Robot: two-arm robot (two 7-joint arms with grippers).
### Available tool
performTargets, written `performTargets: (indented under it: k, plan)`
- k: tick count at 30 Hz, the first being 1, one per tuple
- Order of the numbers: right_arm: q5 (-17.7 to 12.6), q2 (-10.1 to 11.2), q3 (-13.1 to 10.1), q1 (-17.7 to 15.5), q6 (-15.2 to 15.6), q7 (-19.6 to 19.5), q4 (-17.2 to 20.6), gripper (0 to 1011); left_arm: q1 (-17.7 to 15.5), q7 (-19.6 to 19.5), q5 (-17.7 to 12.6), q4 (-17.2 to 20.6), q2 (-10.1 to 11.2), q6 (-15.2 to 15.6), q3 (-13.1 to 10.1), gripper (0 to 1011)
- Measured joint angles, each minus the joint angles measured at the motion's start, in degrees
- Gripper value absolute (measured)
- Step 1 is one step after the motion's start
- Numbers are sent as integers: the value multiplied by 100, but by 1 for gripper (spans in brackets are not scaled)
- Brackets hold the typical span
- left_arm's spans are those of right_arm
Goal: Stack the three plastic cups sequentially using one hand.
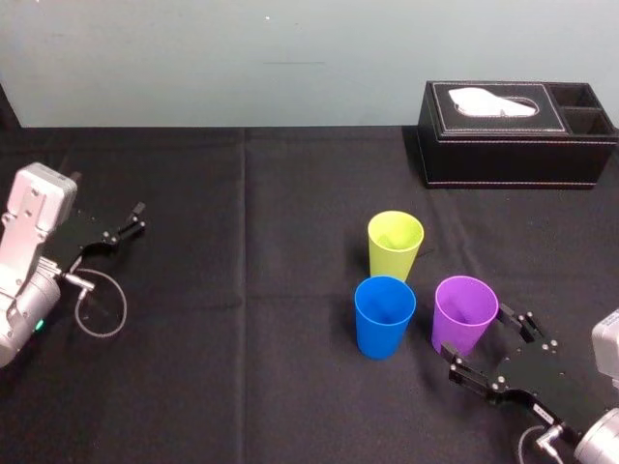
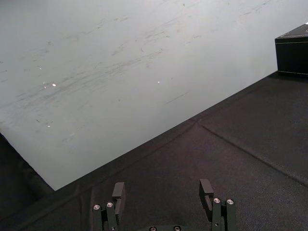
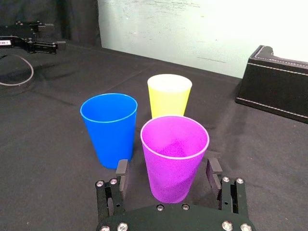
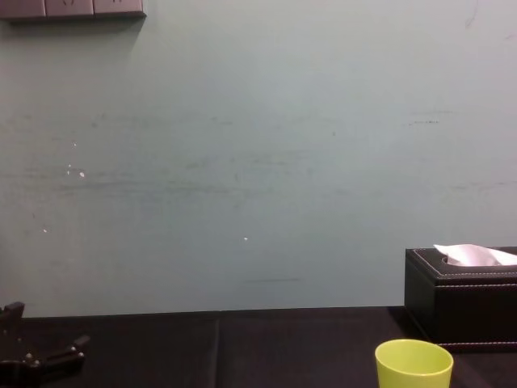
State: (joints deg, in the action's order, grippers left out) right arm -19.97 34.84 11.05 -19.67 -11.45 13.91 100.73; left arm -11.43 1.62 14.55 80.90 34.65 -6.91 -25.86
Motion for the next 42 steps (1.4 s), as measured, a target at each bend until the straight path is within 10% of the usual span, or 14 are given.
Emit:
performTargets:
  k: [42]
  plan:
    - [746, -1004, -81, 557, -45, 97, -506, 1003, 0, 0, 0, 0, 0, 0, 0, 1011]
